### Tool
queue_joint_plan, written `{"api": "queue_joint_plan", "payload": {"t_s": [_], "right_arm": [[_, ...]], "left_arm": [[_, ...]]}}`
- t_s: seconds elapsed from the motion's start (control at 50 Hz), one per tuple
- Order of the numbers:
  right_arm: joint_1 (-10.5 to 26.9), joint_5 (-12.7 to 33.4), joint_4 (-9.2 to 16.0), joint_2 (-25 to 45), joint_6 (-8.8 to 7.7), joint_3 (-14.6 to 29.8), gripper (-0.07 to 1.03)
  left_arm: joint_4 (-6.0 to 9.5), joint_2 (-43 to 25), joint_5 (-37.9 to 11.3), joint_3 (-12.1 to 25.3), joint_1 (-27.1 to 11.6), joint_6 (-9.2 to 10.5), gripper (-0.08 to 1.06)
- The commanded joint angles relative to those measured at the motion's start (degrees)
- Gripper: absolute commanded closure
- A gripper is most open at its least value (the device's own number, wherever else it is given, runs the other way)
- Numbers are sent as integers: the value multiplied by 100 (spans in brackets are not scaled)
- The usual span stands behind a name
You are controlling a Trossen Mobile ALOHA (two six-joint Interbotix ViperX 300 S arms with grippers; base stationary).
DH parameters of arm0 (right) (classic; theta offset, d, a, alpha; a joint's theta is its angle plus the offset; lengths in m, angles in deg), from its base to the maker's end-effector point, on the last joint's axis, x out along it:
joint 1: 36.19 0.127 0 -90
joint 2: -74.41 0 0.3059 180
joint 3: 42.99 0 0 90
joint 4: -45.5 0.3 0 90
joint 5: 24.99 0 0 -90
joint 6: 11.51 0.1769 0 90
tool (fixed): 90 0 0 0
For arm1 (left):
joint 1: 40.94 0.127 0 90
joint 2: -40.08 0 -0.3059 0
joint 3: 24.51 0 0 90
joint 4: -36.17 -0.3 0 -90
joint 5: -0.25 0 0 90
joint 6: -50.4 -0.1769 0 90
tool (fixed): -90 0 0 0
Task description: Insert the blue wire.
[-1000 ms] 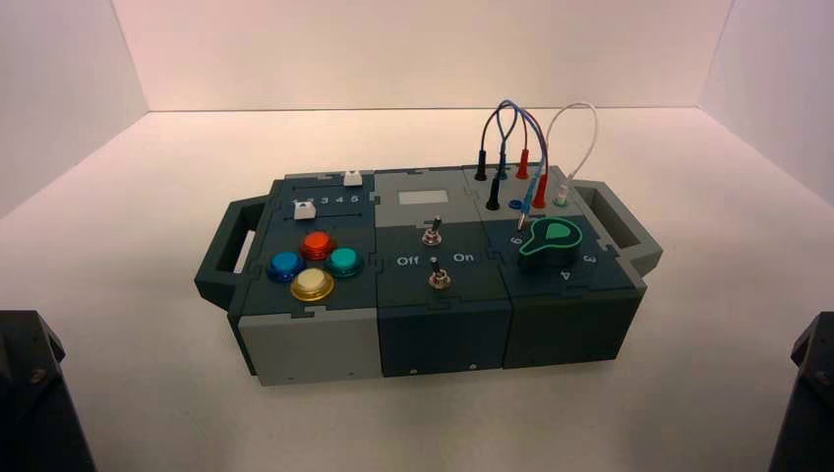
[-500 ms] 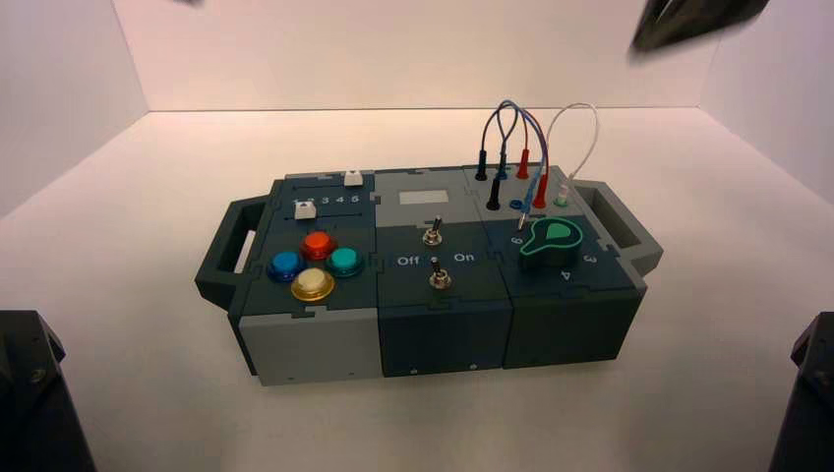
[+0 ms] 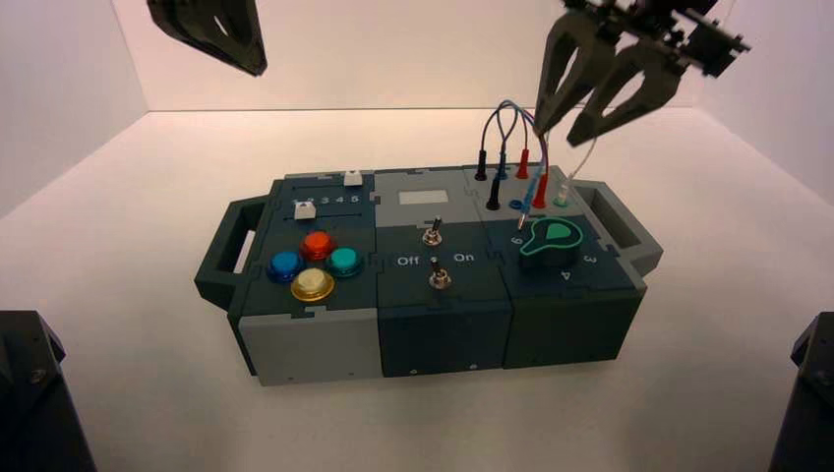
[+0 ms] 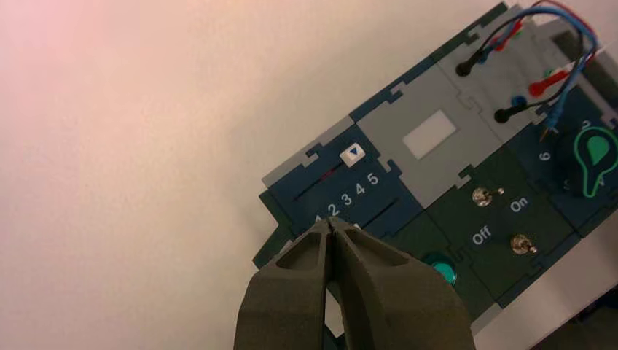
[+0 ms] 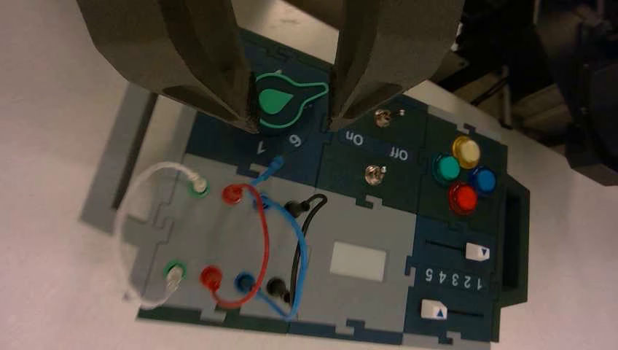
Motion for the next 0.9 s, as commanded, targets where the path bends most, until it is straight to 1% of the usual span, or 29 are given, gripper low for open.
{"api": "queue_joint_plan", "payload": {"t_s": [0.02,0.22,0.44,0.58,0.9], "right_arm": [[26,-9,79,211,-9,114,46],[26,-18,97,642,-9,70,46],[26,-158,132,861,-9,88,50],[26,-246,193,1011,-18,88,50],[26,-378,193,1257,-18,149,50]], "left_arm": [[35,-141,44,202,-53,-26,101],[53,-290,-18,264,-246,-35,101],[53,-246,-18,255,-246,-35,101],[53,-229,-18,255,-246,-35,101],[53,-176,-62,220,-246,-35,101]]}}
